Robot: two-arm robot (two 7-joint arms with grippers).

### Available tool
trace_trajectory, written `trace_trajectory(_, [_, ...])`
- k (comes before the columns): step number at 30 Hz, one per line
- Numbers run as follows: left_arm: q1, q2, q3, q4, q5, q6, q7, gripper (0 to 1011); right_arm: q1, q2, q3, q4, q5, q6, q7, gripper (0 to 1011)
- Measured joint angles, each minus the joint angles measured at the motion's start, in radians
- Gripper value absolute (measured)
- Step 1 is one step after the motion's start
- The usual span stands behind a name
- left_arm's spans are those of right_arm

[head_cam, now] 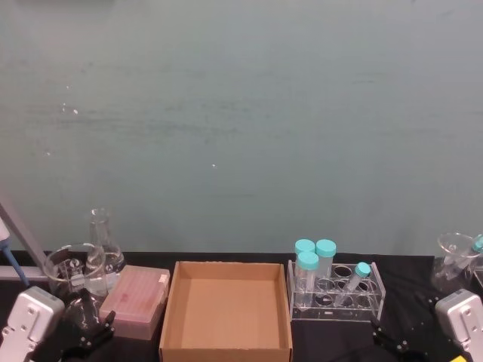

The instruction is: Use the right hand to move the test tube from the test tube rack into the box.

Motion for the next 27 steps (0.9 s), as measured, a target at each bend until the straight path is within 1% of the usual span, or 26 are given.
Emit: trace_trajectory(27, [0.000, 0.000, 0.000, 0.000, 0.000, 0.000, 0.000, 1000, 0.000, 0.000, 0.000, 0.000, 0.000, 0.000, 0.000, 1003])
